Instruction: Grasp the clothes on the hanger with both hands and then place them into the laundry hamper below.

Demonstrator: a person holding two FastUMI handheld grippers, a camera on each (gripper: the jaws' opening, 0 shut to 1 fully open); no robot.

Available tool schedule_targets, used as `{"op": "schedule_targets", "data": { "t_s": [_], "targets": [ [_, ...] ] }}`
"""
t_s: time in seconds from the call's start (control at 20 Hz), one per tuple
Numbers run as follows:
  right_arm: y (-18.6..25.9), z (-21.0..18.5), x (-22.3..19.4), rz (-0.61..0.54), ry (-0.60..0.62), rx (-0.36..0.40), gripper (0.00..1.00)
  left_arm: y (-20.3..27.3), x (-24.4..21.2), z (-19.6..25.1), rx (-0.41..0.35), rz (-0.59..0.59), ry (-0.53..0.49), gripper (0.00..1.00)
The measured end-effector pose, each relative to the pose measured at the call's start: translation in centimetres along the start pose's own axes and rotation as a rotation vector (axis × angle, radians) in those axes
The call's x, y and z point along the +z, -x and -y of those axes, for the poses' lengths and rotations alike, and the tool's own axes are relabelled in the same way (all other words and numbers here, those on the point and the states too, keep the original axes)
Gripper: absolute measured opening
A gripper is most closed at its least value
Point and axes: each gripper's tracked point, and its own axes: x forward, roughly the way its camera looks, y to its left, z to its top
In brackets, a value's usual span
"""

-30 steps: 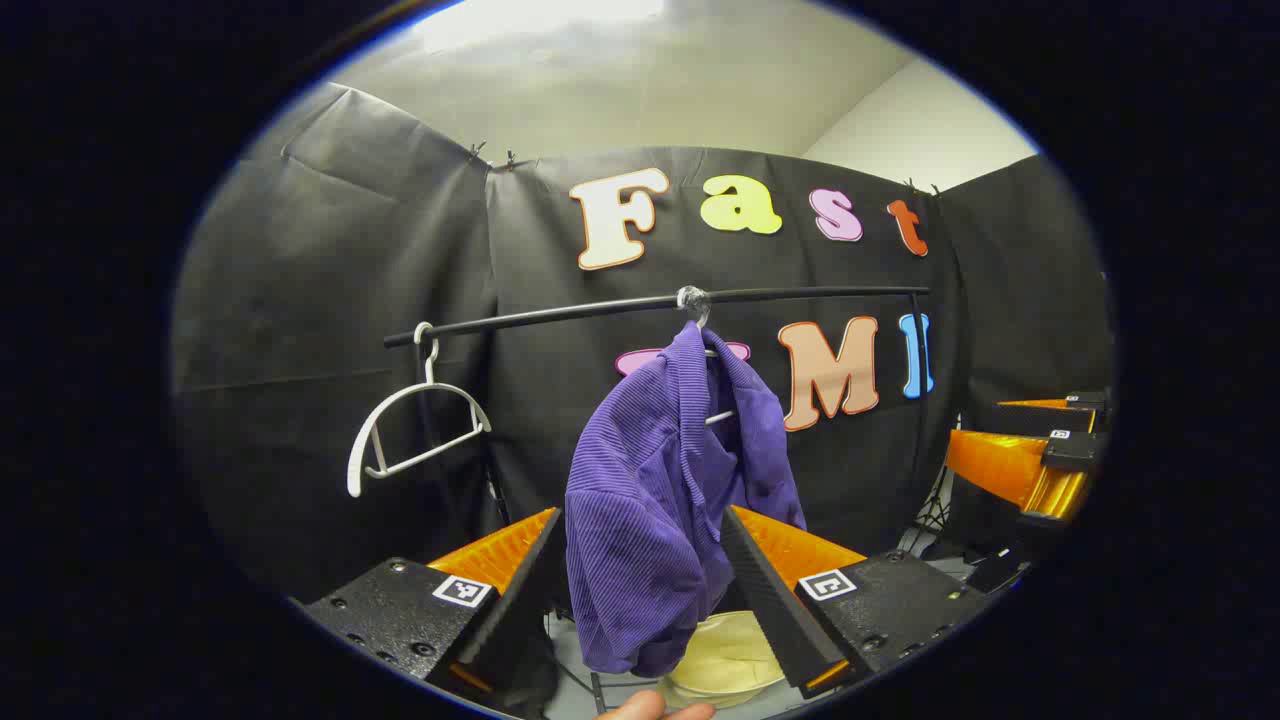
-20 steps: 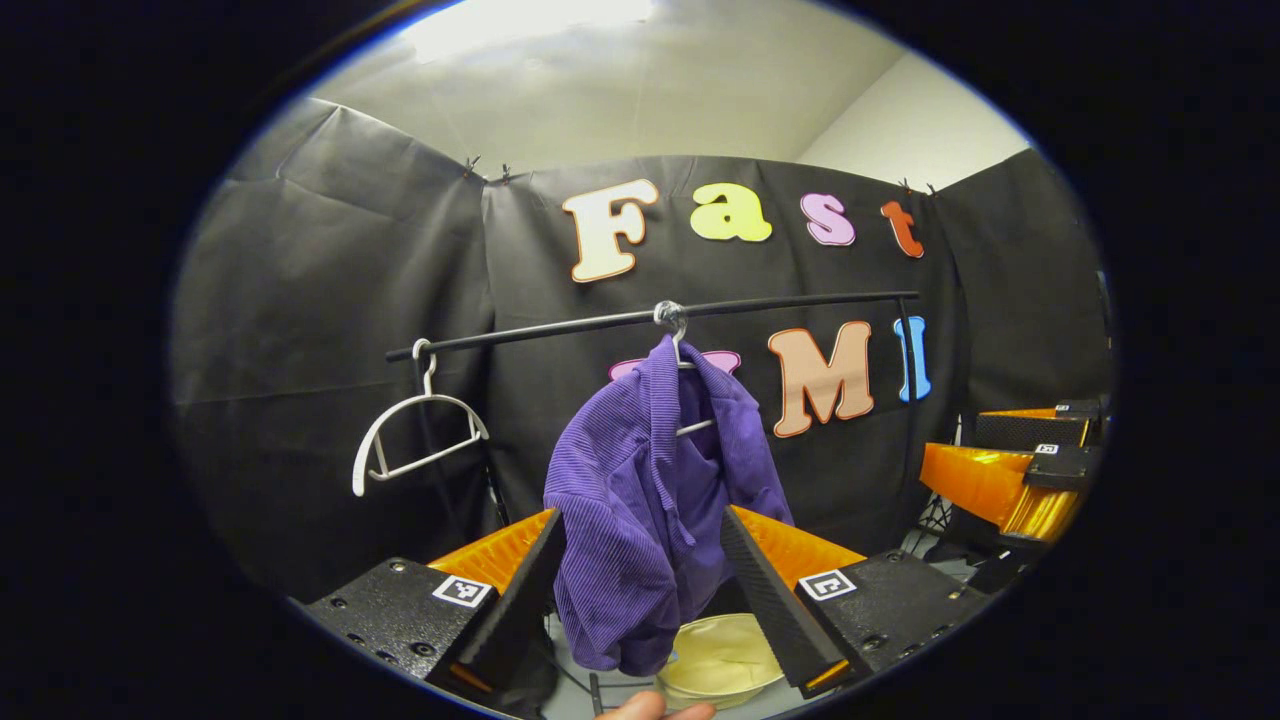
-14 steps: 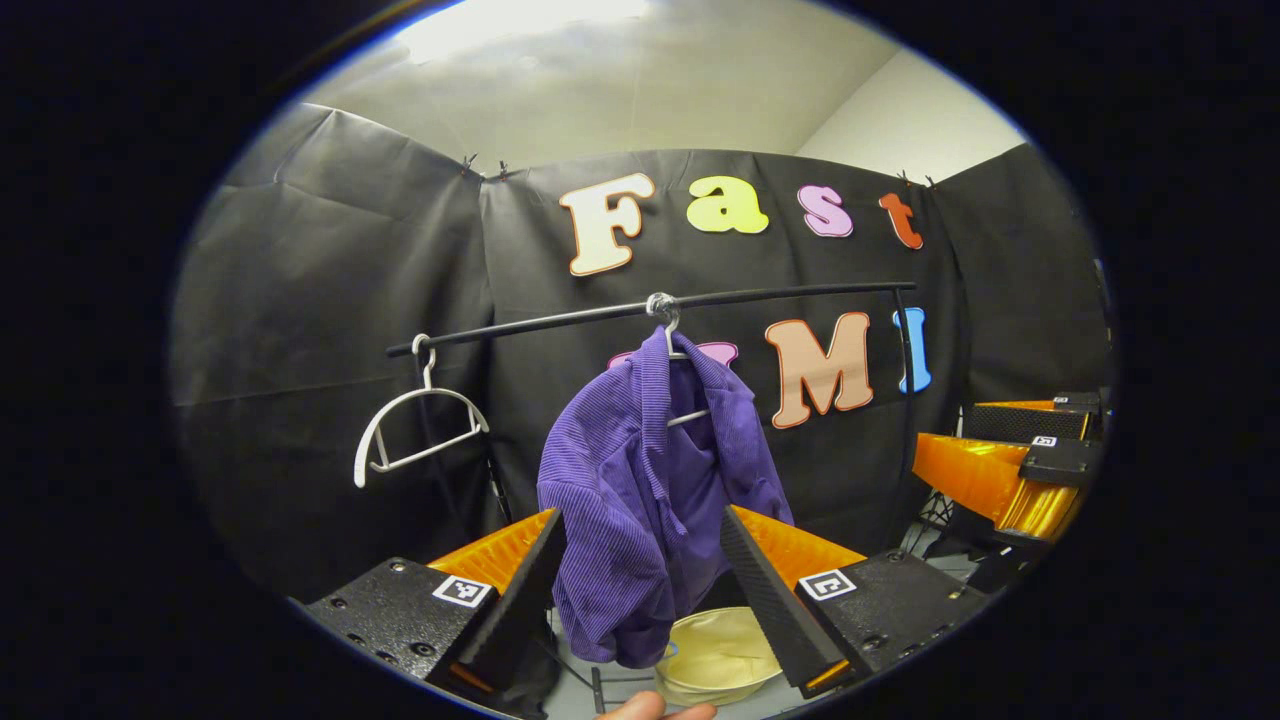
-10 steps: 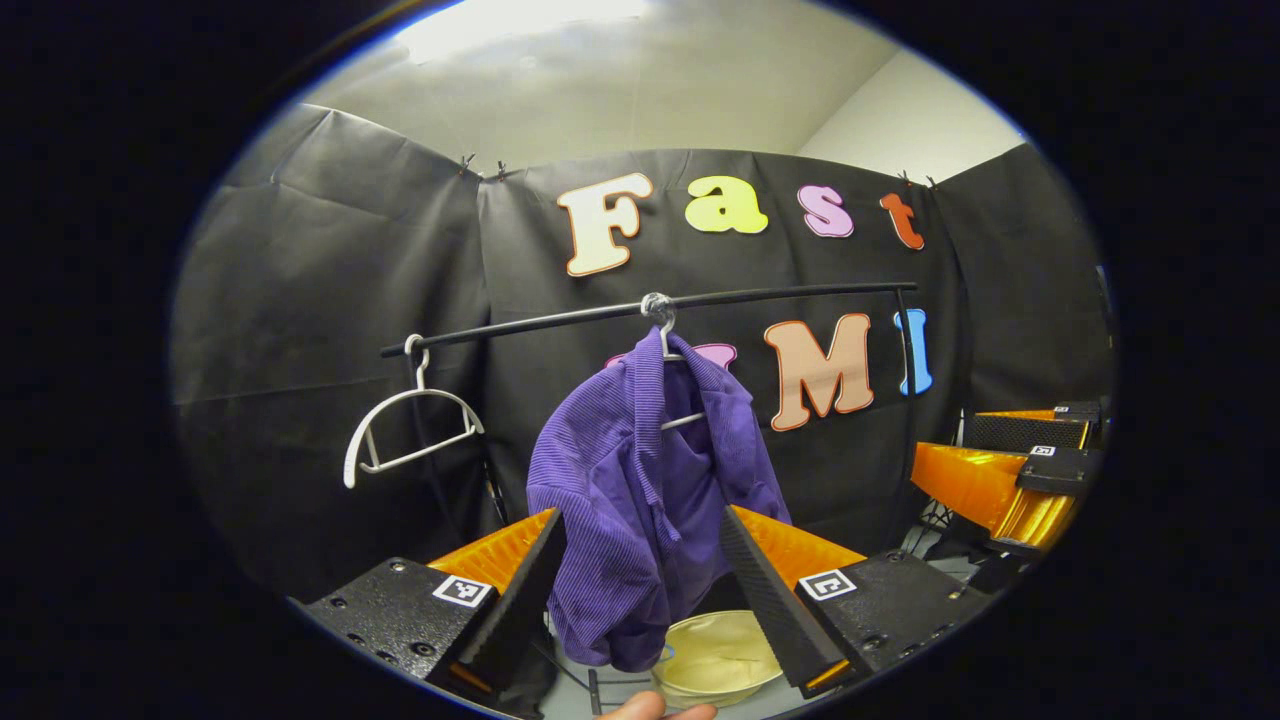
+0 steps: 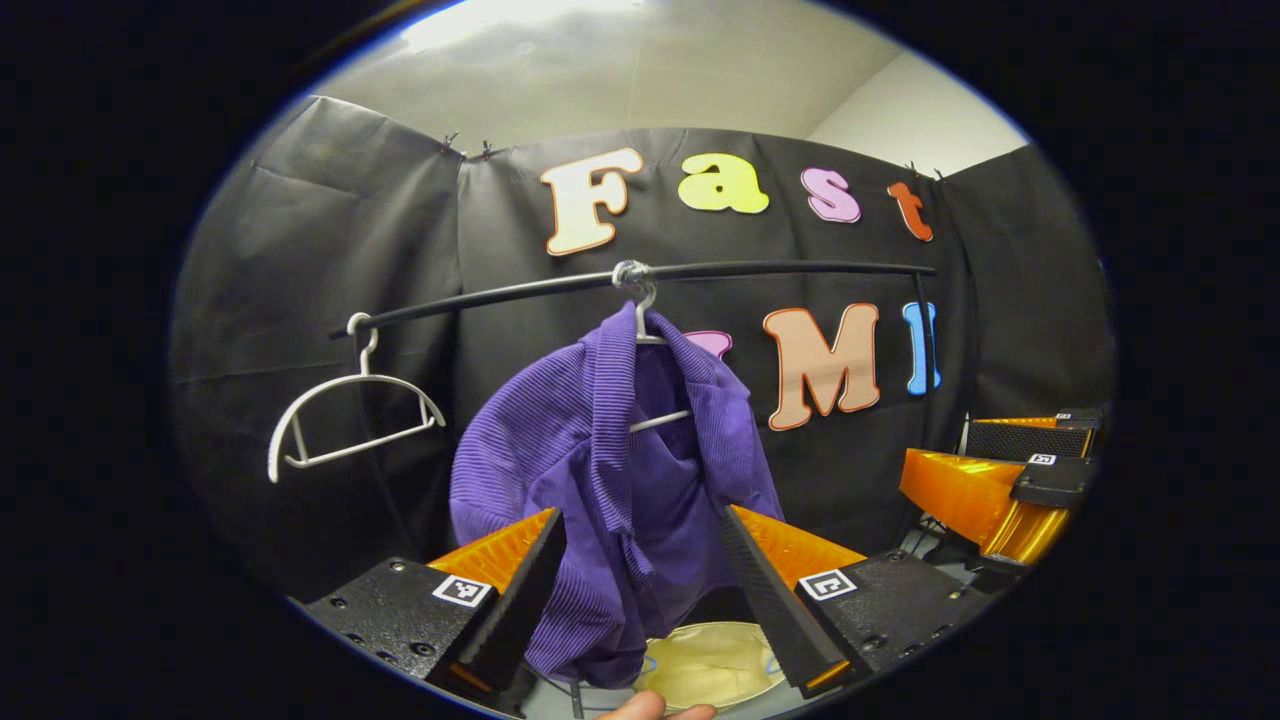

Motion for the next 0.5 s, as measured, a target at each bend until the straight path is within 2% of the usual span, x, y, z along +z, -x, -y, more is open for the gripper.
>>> {"op": "schedule_targets", "data": {
  "t_s": [0.05, 0.2, 0.25, 0.4, 0.5],
  "targets": [
    [-1.1, 0.1, -0.2, -0.005, -0.005, -0.003, 0.99, -1.1, -0.8, 0.1, 0.002, -0.014, -0.006, 0.96],
    [-4.6, -0.1, -1.5, -0.036, -0.023, 0.002, 0.99, -3.7, -3.5, -0.2, 0.015, -0.050, -0.017, 0.96],
    [-5.8, -0.2, -2.2, -0.054, -0.025, 0.008, 0.99, -4.5, -4.7, -0.3, 0.021, -0.060, -0.025, 0.99],
    [-9.2, -0.6, -4.8, -0.111, -0.025, 0.021, 0.99, -5.9, -9.1, 0.4, 0.022, -0.149, -0.024, 0.96],
    [-11.1, -1.5, -6.0, -0.140, -0.022, 0.048, 0.99, -6.7, -10.6, 0.0, 0.042, -0.174, -0.050, 0.99]
  ]
}}
